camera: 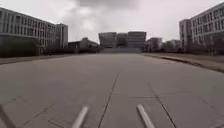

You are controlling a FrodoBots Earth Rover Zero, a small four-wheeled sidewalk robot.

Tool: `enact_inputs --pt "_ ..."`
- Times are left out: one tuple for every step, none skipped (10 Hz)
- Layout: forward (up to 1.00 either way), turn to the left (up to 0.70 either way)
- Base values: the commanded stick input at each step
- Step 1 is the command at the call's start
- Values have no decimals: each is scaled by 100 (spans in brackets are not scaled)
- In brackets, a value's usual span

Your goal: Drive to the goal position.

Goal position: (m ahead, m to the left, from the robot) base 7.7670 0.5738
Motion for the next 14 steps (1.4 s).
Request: enact_inputs --pt "100 0" --pt "100 0" --pt "100 0" --pt "100 0" --pt "100 -11" --pt "100 -27" --pt "100 -27" --pt "100 -27" --pt "100 -27" --pt "100 -27" --pt "100 -27" --pt "100 -27" --pt "100 -27" --pt "100 -27"
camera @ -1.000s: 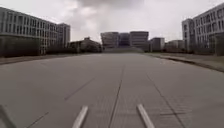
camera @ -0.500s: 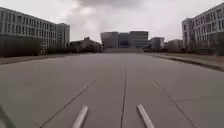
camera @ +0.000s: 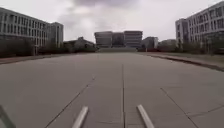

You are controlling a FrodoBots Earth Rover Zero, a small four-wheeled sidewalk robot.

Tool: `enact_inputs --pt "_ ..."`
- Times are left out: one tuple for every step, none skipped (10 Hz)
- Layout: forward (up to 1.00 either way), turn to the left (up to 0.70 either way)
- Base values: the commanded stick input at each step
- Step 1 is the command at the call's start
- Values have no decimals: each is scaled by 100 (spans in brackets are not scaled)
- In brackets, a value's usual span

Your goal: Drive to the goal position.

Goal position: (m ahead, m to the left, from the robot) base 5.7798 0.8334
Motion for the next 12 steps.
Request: enact_inputs --pt "100 -27" --pt "100 -27" --pt "100 -27" --pt "100 -27" --pt "100 -27" --pt "100 -27" --pt "100 -27" --pt "100 -27" --pt "100 -27" --pt "100 -27" --pt "100 -27" --pt "100 -25"
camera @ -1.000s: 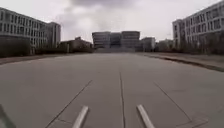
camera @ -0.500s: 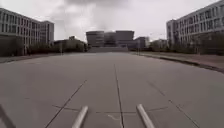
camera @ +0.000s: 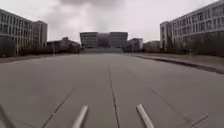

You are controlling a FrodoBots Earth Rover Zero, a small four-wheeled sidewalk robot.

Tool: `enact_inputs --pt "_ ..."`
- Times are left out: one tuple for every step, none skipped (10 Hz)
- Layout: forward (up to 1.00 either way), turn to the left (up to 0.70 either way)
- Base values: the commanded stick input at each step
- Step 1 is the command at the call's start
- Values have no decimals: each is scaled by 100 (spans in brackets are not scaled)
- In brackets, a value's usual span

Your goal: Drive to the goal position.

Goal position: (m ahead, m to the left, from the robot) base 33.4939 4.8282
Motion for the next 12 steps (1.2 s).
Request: enact_inputs --pt "100 -3" --pt "100 0" --pt "100 0" --pt "100 0" --pt "100 0" --pt "100 25" --pt "100 3" --pt "100 0" --pt "100 0" --pt "100 0" --pt "100 0" --pt "100 0"
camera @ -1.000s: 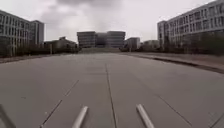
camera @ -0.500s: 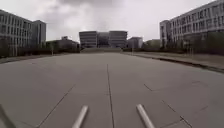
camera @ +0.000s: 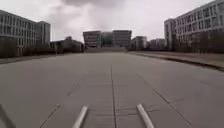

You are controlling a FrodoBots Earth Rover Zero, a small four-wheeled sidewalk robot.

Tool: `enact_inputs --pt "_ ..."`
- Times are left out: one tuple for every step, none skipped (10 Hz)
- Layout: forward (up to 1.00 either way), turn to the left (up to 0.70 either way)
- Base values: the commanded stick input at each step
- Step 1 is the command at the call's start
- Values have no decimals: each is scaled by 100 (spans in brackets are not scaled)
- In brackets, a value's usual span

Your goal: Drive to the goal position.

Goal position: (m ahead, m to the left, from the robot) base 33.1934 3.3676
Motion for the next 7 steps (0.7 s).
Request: enact_inputs --pt "100 0" --pt "100 0" --pt "100 0" --pt "100 -2" --pt "100 -24" --pt "100 -27" --pt "100 -27"
